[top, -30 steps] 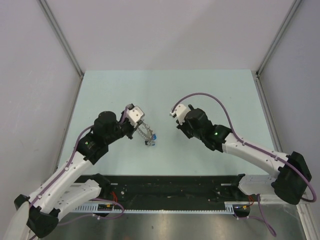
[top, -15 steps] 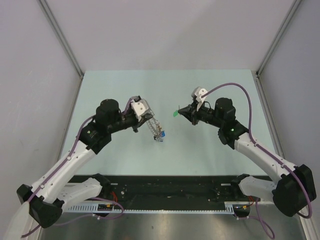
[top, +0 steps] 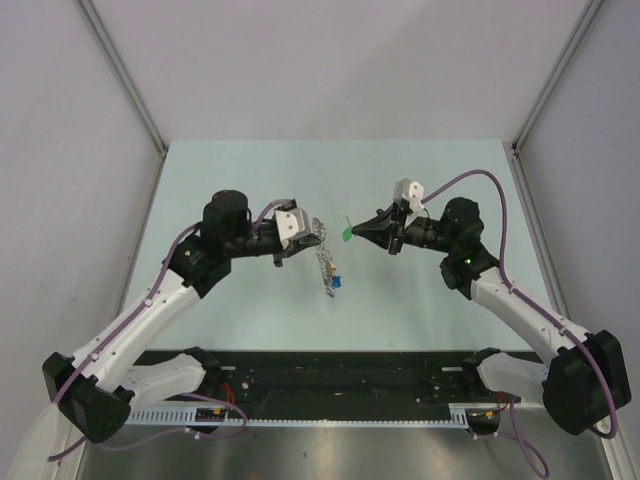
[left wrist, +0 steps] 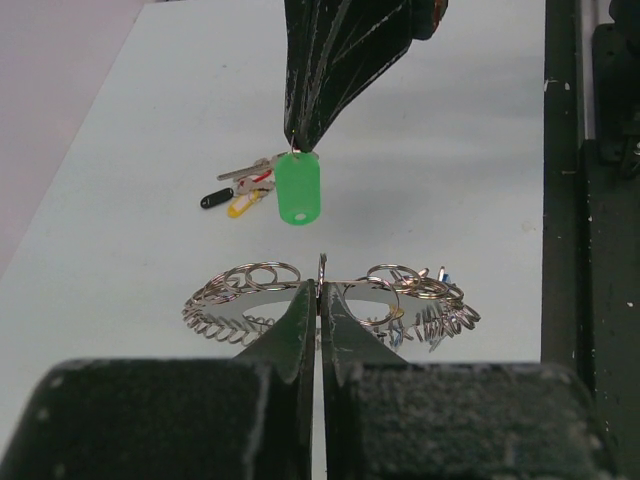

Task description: Put the keys on the keyring

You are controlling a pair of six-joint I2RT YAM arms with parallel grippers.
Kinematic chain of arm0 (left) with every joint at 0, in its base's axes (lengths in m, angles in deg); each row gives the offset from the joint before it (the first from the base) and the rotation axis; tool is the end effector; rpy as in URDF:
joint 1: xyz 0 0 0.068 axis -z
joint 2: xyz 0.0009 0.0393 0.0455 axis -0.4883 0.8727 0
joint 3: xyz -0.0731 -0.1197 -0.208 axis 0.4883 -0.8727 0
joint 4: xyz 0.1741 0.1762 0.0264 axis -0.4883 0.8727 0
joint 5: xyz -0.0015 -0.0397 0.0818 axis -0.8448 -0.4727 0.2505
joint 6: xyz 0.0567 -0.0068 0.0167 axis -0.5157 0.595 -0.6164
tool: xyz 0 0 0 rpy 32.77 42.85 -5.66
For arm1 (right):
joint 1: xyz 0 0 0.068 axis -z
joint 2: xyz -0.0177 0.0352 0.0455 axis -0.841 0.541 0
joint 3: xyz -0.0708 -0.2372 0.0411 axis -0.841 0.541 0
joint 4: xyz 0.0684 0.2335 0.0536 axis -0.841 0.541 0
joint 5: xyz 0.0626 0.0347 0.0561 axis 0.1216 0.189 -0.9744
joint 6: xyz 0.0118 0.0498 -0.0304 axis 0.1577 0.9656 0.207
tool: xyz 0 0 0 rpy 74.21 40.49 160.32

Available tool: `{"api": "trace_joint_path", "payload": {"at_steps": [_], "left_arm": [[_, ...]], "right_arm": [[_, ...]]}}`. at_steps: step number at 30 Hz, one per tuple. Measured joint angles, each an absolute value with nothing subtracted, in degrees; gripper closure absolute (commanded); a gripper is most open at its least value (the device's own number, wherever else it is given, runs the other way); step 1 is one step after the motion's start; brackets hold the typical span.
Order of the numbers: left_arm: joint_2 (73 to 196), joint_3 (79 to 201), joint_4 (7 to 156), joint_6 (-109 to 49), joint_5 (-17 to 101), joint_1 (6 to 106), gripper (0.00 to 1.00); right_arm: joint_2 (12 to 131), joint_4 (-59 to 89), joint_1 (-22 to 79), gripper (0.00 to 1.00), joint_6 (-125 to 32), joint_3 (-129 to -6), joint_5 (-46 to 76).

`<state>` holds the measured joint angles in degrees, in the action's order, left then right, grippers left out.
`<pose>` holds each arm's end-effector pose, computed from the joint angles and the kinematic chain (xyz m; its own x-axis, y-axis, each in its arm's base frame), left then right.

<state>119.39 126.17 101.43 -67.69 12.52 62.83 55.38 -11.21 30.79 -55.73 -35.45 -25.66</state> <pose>0.1803 -0.1520 0.3409 0.1660 0.3122 -0.9354 0.9454 0.2193 0.2410 0.2173 0.1448 0.3111 0.1032 0.0233 -0.9944 -0.9611 0.2599 -0.0936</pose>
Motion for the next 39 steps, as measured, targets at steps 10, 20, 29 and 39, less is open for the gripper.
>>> {"api": "trace_joint_path", "payload": {"at_steps": [10, 20, 29, 39], "left_arm": [[115.19, 122.69, 102.85, -67.08, 19.78, 62.83, 1.0], [99.21, 113.36, 100.91, -64.26, 35.91, 62.83, 1.0], [98.64, 110.58, 100.45, -64.11, 40.39, 62.83, 1.0], [98.62, 110.58, 99.14, -64.13, 41.33, 62.83, 1.0]], "right_arm": [[57.82, -0.28, 27.45, 1.0, -61.22, -34.89, -10.23], [75.38, 7.26, 20.39, 0.96, -61.11, -35.48, 3.19], [83.53, 13.51, 15.62, 0.93, -60.76, -41.86, 13.64], [85.85, 26.89, 12.35, 0.73, -59.08, -44.22, 22.08]]}}
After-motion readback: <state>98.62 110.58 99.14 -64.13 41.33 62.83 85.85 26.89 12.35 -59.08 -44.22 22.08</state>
